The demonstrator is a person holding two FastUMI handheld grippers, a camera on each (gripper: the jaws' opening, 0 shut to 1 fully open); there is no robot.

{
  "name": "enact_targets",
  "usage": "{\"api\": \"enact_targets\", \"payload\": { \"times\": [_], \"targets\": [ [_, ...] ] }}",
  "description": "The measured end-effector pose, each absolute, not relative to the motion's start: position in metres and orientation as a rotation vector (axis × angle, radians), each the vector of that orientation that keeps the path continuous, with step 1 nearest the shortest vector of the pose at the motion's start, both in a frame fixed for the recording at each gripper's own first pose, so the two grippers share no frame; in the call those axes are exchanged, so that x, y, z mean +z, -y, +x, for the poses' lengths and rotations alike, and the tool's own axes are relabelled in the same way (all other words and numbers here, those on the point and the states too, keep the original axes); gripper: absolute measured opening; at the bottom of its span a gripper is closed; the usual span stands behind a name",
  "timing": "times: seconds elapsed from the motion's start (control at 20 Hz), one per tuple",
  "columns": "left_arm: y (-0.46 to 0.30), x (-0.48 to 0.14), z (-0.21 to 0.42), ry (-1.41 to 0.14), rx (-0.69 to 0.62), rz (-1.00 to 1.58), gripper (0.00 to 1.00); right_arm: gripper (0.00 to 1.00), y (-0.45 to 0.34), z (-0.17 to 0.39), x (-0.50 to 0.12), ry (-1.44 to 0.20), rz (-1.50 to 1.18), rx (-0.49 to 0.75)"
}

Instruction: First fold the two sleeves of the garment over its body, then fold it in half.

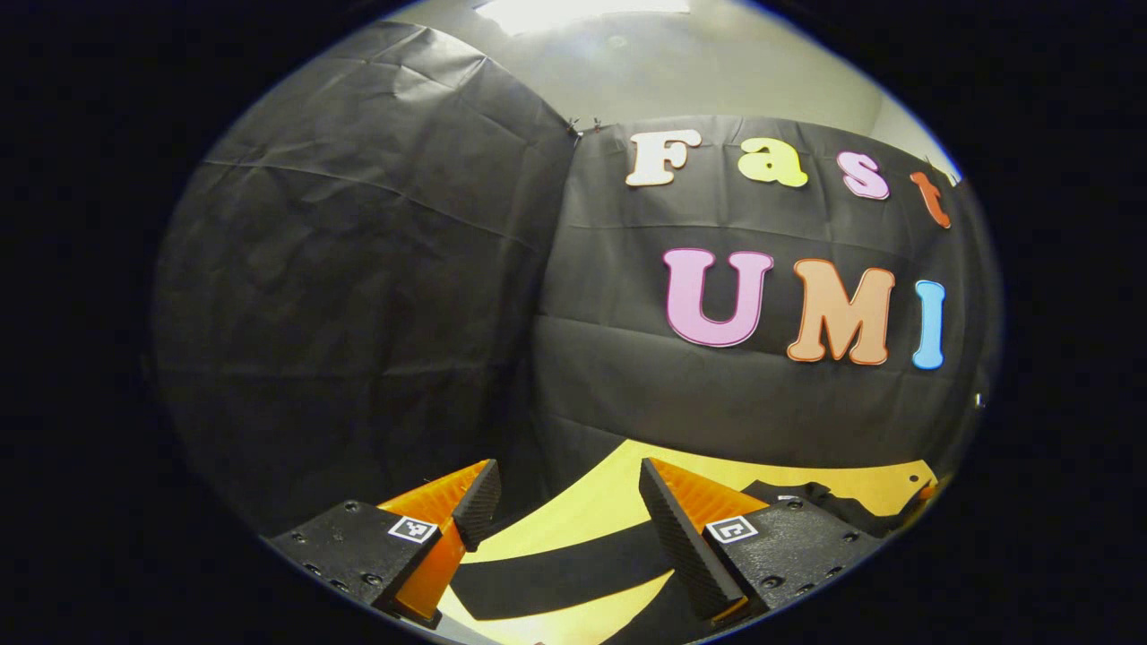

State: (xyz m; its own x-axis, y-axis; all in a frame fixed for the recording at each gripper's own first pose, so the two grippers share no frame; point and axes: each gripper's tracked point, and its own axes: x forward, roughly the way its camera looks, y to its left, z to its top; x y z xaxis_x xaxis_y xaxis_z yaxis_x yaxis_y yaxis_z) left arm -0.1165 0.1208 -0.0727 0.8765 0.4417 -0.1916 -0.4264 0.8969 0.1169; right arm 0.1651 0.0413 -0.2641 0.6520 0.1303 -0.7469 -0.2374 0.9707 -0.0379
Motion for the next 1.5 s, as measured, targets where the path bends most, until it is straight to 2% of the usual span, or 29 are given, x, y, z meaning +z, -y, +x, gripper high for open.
{"api": "enact_targets", "payload": {
  "times": [0.15,0.25,0.4,0.55,0.6,0.75,0.85,1.0,1.2,1.5],
  "targets": [
    [-0.145,-0.072,-0.132,-0.225,0.506,0.058,0.93,0.06,-0.143,0.209,-0.236,-0.751,-0.216,0.361],
    [-0.163,-0.073,-0.147,-0.23,0.541,0.065,0.93,0.06,-0.216,0.217,-0.233,-0.739,-0.266,0.469],
    [-0.183,-0.07,-0.161,-0.236,0.592,0.087,0.93,0.06,-0.324,0.207,-0.247,-0.736,-0.358,0.645],
    [-0.201,-0.073,-0.176,-0.248,0.632,0.078,0.92,0.07,-0.417,0.185,-0.264,-0.753,-0.398,0.77],
    [-0.206,-0.079,-0.182,-0.257,0.648,0.075,0.92,0.14,-0.439,0.176,-0.269,-0.776,-0.372,0.813],
    [-0.22,-0.093,-0.2,-0.289,0.687,0.067,0.92,0.64,-0.488,0.169,-0.267,-0.769,-0.298,0.877],
    [-0.224,-0.109,-0.203,-0.316,0.695,0.044,0.93,0.98,-0.501,0.183,-0.26,-0.729,-0.249,0.875],
    [-0.226,-0.142,-0.197,-0.364,0.686,0.003,0.93,0.99,-0.481,0.194,-0.237,-0.716,-0.184,0.848],
    [-0.223,-0.197,-0.176,-0.45,0.649,-0.034,0.9,0.99,-0.413,0.226,-0.18,-0.635,-0.103,0.737],
    [-0.219,-0.303,-0.162,-0.699,0.622,-0.039,0.93,0.99,-0.3,0.233,-0.077,-0.438,-0.027,0.583]
  ]
}}
